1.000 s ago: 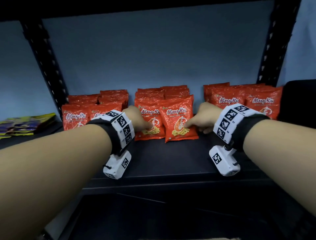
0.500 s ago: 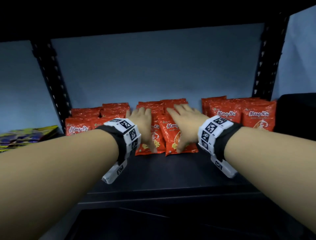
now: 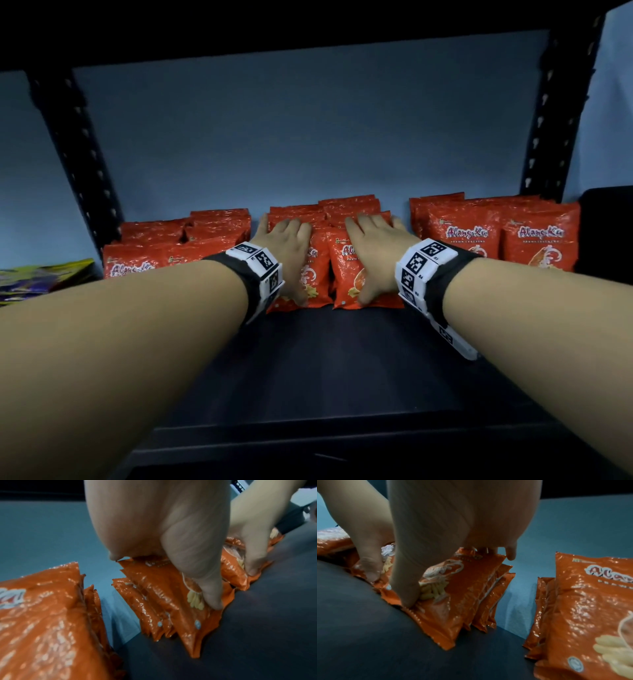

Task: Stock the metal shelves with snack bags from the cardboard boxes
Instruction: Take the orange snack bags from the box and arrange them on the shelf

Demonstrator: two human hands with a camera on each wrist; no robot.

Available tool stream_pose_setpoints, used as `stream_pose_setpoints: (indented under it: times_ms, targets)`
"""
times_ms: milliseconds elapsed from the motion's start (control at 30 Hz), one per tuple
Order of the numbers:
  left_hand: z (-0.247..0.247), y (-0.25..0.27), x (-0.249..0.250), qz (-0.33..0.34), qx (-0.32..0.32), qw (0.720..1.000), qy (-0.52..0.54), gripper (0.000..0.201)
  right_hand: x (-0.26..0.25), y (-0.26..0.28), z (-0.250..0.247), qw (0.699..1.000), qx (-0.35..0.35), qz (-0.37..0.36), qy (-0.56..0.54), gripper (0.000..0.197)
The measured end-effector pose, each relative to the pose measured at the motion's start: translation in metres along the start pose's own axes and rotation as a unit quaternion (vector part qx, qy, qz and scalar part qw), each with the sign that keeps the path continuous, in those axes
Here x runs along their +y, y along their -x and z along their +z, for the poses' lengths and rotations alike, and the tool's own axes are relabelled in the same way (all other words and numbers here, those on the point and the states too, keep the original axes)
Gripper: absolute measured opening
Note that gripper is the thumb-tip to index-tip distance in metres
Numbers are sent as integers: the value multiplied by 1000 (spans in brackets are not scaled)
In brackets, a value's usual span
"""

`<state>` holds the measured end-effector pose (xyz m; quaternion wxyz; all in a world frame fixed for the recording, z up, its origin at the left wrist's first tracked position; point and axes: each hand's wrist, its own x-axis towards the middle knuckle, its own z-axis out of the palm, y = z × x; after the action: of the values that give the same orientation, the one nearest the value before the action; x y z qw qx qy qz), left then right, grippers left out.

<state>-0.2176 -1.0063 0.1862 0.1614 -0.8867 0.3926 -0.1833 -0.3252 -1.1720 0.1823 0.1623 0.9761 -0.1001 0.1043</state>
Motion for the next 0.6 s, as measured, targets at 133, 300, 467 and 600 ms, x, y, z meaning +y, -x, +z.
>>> stream_pose_setpoints:
  times_ms: [133, 300, 467, 600]
  targets:
    - [8, -15, 0, -3, 12, 999, -36, 152, 3, -14, 6, 1000, 3, -7, 10, 155]
    - [12, -29, -1, -11, -3, 999, -48, 158, 6, -30, 12, 1000, 1, -8, 20, 158]
    - [14, -34, -1, -12, -11, 998, -53, 160, 5, -35, 16, 999, 11, -2, 38, 155]
    - [9, -31, 3, -27, -1, 997, -70, 162, 2, -31, 14, 999, 13, 14, 49, 157]
